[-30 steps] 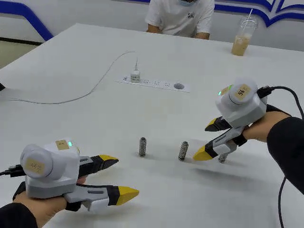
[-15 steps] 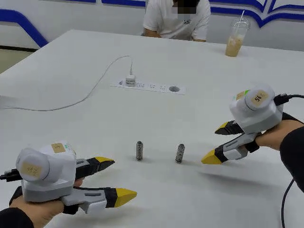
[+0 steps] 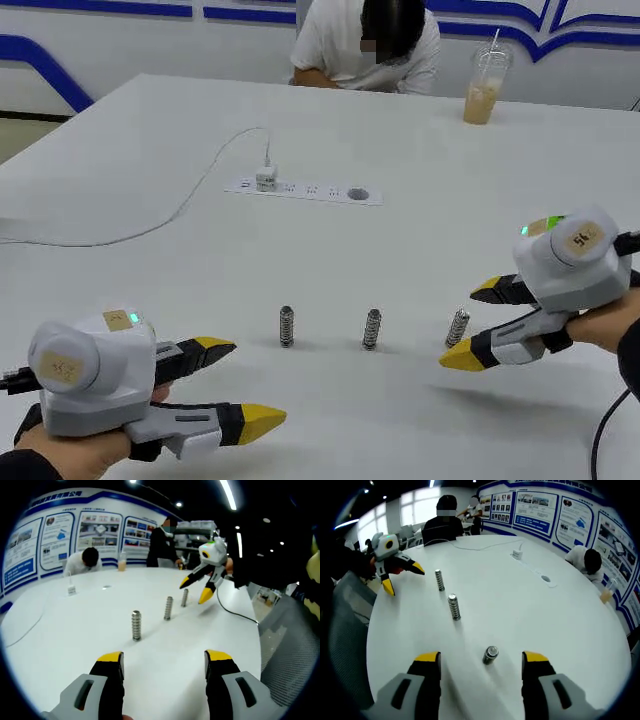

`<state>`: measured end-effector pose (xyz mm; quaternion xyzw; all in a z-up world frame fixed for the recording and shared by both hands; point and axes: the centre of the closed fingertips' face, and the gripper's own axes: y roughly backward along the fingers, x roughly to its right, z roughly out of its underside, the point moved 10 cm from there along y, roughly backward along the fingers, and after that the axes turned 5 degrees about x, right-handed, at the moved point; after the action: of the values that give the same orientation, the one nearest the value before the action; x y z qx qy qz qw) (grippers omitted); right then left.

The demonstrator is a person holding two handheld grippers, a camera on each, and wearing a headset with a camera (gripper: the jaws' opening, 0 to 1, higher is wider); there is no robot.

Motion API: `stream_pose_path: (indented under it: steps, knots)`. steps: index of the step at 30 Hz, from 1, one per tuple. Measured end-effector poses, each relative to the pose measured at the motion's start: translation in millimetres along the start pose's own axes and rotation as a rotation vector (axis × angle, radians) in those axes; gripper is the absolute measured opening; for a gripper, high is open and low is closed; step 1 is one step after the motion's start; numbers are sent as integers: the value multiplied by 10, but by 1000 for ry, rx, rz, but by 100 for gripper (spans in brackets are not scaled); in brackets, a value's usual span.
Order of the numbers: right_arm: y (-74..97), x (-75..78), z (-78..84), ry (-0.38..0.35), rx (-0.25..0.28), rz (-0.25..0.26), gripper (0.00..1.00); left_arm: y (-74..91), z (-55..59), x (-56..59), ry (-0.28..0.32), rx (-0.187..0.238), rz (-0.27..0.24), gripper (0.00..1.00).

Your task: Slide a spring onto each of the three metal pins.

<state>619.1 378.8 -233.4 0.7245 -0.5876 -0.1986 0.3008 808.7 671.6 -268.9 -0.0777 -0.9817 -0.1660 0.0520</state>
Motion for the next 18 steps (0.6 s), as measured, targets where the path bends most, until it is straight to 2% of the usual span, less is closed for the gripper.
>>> stream_pose_path:
  steps: [8,18]
  knots:
    - [103,-83,157,-28,28,16,67,-3,-6,8,0,1,-2,68]
    - [191,-196,246,-33,70,38,68,1,10,12,2,3,-4,69]
